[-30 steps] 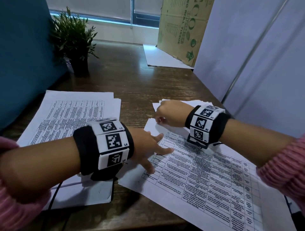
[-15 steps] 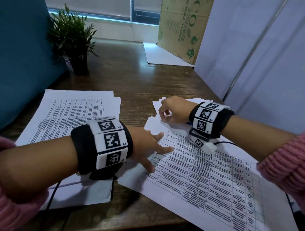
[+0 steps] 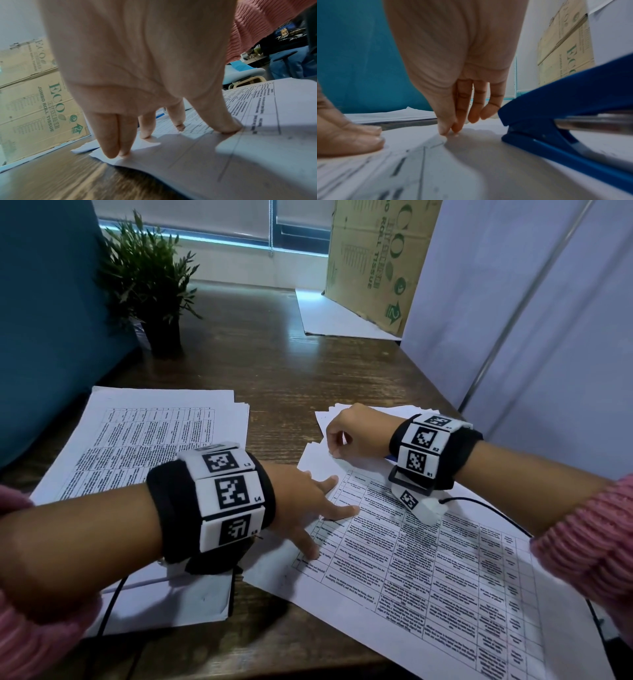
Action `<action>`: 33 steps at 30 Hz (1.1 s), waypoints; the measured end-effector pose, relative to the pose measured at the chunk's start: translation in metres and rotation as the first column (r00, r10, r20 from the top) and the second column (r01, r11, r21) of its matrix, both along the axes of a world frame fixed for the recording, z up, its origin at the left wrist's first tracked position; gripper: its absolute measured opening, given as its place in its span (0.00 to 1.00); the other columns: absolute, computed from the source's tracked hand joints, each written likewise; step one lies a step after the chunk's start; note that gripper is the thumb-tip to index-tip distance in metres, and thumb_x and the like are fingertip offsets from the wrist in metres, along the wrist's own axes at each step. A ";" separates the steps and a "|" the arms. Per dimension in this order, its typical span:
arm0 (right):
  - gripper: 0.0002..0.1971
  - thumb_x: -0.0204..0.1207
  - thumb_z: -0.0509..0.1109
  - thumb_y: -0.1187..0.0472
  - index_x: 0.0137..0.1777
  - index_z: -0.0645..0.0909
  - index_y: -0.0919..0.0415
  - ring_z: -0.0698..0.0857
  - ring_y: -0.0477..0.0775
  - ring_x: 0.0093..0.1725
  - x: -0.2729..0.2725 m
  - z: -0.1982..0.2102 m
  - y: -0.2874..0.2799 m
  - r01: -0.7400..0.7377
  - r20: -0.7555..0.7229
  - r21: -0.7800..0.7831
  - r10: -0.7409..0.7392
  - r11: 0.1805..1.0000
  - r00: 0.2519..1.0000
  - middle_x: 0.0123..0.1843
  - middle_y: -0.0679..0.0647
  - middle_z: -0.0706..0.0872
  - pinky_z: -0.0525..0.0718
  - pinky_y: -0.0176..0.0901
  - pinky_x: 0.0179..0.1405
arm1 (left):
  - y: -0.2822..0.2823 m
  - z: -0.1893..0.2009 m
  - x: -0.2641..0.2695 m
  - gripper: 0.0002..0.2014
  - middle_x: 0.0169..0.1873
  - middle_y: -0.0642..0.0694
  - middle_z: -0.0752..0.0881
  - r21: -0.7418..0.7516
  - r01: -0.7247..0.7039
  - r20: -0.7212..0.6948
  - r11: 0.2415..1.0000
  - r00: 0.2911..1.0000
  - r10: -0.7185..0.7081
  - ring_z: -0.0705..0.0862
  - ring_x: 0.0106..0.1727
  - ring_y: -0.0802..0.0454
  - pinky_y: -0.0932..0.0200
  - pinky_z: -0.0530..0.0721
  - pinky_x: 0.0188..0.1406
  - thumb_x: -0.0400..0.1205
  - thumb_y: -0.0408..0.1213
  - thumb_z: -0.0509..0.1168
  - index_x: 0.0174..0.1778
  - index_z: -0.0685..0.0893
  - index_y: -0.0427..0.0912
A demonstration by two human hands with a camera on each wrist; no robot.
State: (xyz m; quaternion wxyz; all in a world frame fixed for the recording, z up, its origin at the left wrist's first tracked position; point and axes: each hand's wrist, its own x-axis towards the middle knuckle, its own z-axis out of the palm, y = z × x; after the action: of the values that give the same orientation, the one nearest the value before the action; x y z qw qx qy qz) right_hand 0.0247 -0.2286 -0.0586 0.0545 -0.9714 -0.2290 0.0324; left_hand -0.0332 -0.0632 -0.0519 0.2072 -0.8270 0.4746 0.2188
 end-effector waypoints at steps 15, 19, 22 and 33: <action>0.07 0.76 0.61 0.68 0.40 0.77 0.57 0.81 0.55 0.46 0.006 0.000 0.012 -0.002 -0.061 -0.205 -0.010 0.979 0.998 0.44 0.53 0.85 0.79 0.43 0.53 | -0.001 0.002 -0.002 0.41 0.83 0.43 0.38 0.003 -0.008 -0.015 1.000 1.000 0.008 0.54 0.82 0.37 0.41 0.65 0.75 0.79 0.59 0.61 0.80 0.39 0.65; 0.06 0.77 0.62 0.67 0.45 0.81 0.64 0.81 0.54 0.46 0.003 0.004 0.009 0.024 -0.044 -0.164 -0.031 0.986 0.999 0.46 0.55 0.87 0.68 0.29 0.42 | 0.000 0.003 -0.002 0.41 0.82 0.42 0.38 0.007 -0.002 -0.013 1.000 1.000 0.002 0.57 0.81 0.37 0.42 0.68 0.75 0.79 0.59 0.60 0.80 0.39 0.64; 0.07 0.77 0.64 0.66 0.46 0.83 0.66 0.84 0.56 0.49 0.001 0.004 0.007 0.038 -0.023 -0.114 -0.040 0.993 0.999 0.47 0.57 0.89 0.70 0.23 0.39 | -0.001 0.004 -0.002 0.41 0.82 0.41 0.39 0.011 0.007 -0.007 1.000 1.000 -0.006 0.61 0.80 0.37 0.42 0.70 0.73 0.79 0.59 0.60 0.81 0.39 0.64; 0.08 0.76 0.64 0.65 0.49 0.84 0.64 0.86 0.59 0.49 -0.001 0.005 0.026 0.029 -0.046 -0.225 -0.040 0.974 0.998 0.47 0.58 0.89 0.84 0.54 0.54 | -0.001 0.004 -0.003 0.41 0.83 0.41 0.41 0.015 0.001 -0.004 1.000 1.000 -0.001 0.59 0.81 0.37 0.41 0.69 0.74 0.79 0.58 0.60 0.81 0.40 0.64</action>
State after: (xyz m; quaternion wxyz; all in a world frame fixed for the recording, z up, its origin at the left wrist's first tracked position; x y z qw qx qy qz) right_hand 0.0242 -0.2025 -0.0535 -0.0492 -0.9740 -0.2054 0.0816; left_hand -0.0364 -0.0639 -0.0478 0.2125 -0.8249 0.4736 0.2239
